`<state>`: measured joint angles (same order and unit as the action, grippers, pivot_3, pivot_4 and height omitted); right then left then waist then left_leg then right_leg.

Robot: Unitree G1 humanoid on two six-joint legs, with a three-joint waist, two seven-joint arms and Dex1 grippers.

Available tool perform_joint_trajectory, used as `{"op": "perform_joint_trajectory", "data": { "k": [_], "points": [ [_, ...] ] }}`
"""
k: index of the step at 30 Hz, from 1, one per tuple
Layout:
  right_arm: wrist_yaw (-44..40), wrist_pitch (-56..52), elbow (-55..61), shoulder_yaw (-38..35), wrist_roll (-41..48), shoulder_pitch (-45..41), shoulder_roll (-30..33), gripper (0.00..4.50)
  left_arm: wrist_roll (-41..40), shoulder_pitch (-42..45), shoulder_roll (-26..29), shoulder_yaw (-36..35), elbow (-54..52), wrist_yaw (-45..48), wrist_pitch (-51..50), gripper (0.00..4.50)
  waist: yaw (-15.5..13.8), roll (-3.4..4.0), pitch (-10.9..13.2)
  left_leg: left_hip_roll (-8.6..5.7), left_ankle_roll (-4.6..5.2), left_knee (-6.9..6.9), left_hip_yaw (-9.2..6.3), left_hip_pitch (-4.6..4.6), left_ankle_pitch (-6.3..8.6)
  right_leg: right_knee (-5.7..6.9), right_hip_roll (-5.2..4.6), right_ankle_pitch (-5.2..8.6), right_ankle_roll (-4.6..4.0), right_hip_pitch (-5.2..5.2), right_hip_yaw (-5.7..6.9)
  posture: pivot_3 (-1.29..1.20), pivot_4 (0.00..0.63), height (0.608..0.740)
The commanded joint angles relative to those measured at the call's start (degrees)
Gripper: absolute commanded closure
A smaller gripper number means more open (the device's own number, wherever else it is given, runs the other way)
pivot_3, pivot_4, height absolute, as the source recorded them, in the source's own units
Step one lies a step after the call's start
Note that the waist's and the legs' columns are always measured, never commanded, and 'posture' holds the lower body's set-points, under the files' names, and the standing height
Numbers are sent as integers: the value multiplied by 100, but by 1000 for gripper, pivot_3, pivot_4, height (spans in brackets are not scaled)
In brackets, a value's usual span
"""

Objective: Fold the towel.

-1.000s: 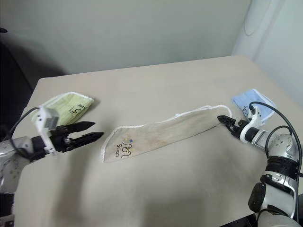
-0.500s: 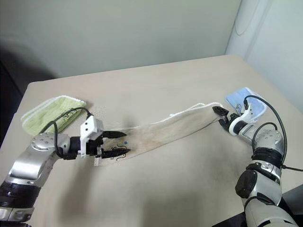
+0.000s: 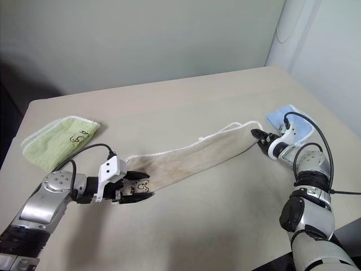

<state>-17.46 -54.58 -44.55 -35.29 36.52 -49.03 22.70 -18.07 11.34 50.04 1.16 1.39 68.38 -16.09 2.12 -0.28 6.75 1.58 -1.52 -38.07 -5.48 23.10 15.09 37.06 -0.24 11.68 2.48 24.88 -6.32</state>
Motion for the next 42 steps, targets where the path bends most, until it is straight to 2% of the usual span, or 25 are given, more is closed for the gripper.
{"op": "perform_joint_trajectory", "data": {
  "k": [1,6,10,13,19,24,27,29,31,33,37,42],
  "points": [
    [104,59,147,-22,-2,130,175,2748,-87,-268,-7,-84,-124,-1,-163,799,-14,3,-2,4,-1,2,0,0,4,1,2,0,-1,1,2,0,150,740],
    [84,61,342,-12,72,191,208,4457,-177,-489,-20,-176,-325,-71,-245,799,-34,0,-12,10,-6,2,0,-5,12,1,7,3,-5,-3,5,0,150,740],
    [-58,161,658,127,36,226,239,4486,-638,-444,-189,-514,-509,-225,-558,799,-90,1,-12,5,-6,-6,6,-2,13,0,1,25,-43,-5,2,0,150,740],
    [-328,313,1128,577,-169,348,329,4486,-1034,-332,-290,-793,-631,-334,-918,799,-107,2,-11,6,-6,-5,7,6,13,3,2,24,-41,3,4,0,150,740],
    [-1209,796,2700,2239,-959,470,934,4486,-2039,-179,-393,-1586,-996,-587,-1688,799,-94,16,-3,13,-9,-1,11,22,12,8,6,0,0,26,10,0,150,740],
    [-1716,1102,3433,3125,-1435,448,1262,4486,-2241,-151,-412,-1900,-1046,-870,-1888,799,-85,16,-2,18,-11,0,10,18,11,4,10,0,1,24,9,0,150,740],
    [-1826,1134,3558,3265,-1531,445,1300,4486,-2283,-143,-407,-1940,-1045,-952,-1923,799,-87,16,-2,18,-14,-1,10,18,9,2,11,-1,2,24,8,0,150,740],
    [-2125,1352,3940,3856,-1844,441,1381,4486,-2191,-66,-438,-1958,-936,-1108,-1848,799,-93,16,-2,17,-17,-2,11,19,8,1,11,-1,2,25,6,0,150,740],
    [-2422,1793,4368,4912,-2554,408,1409,4486,-2158,46,-524,-1974,-873,-1284,-1796,799,-93,15,-2,17,-18,-3,10,19,7,0,11,-1,3,24,8,0,150,740],
    [-2566,2173,4519,5847,-3226,285,1206,4486,-2156,130,-628,-1941,-904,-1427,-1801,799,-84,15,-3,21,-18,-3,8,16,7,1,14,-3,5,22,10,0,150,740],
    [-2736,2595,4513,6769,-3911,198,725,4486,-2120,119,-757,-1890,-1008,-1571,-1806,799,-51,15,-3,23,-17,0,6,11,7,1,17,-9,15,28,9,0,150,740],
    [-2848,2692,4468,6927,-4200,252,426,4486,-2101,84,-805,-1886,-1061,-1642,-1810,799,-99,14,-2,22,-22,-7,4,26,11,-5,15,-9,15,37,12,0,150,740]
  ]
}}
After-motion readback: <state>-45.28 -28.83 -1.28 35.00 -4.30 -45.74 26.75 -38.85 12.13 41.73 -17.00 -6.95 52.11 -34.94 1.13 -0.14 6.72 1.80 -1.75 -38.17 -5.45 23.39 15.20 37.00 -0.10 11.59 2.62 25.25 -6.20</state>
